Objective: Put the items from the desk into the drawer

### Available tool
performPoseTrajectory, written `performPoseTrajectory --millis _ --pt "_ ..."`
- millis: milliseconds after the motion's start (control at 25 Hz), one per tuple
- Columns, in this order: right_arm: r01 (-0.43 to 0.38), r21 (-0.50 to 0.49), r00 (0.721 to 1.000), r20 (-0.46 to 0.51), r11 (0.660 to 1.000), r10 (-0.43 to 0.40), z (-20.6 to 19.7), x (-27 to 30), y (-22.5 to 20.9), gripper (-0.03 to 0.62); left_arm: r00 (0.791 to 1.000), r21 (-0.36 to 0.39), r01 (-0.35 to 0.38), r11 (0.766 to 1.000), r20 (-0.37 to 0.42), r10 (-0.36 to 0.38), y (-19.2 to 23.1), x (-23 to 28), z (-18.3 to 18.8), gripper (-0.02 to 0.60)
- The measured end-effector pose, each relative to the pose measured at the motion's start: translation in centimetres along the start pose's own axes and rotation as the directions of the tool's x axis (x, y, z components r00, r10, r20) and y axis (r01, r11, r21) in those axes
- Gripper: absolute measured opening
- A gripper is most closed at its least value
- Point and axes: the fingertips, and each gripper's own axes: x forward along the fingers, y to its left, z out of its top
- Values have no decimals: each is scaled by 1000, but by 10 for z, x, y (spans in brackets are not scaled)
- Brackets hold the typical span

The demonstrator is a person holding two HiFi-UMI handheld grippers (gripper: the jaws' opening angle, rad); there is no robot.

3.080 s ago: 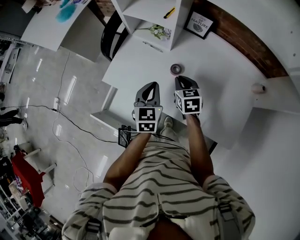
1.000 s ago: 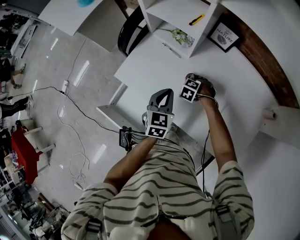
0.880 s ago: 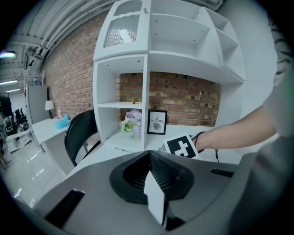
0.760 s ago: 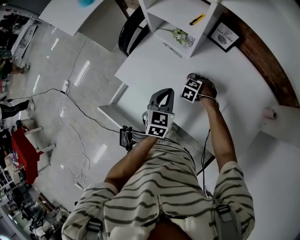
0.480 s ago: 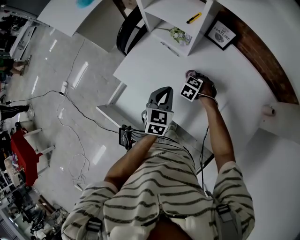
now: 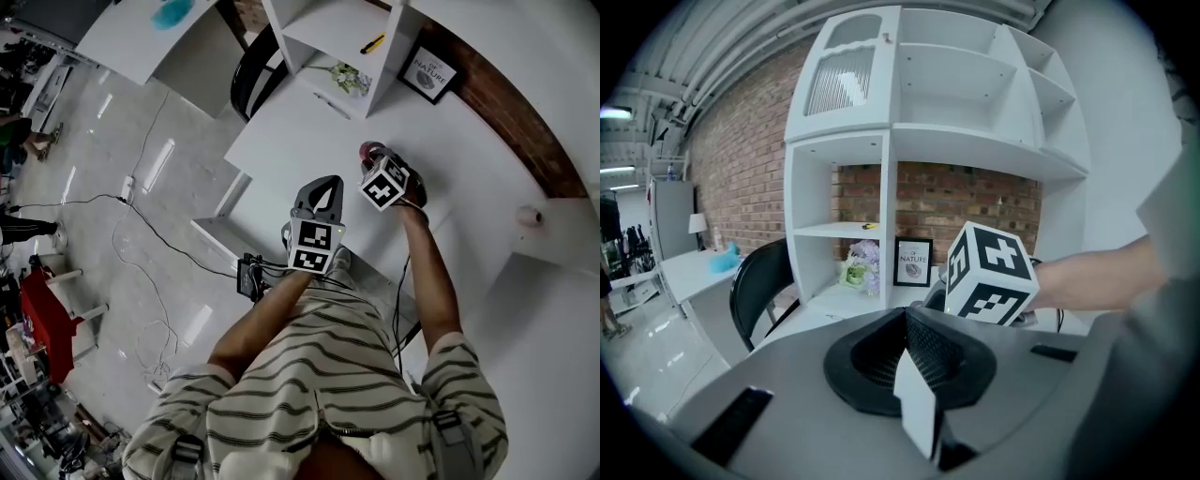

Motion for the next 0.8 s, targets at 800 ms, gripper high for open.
performPoseTrajectory --millis 800 --pt "15 529 851 439 848 -289 62 -123 -1 80 992 1 -31 1000 122 30 2 -44 48 6"
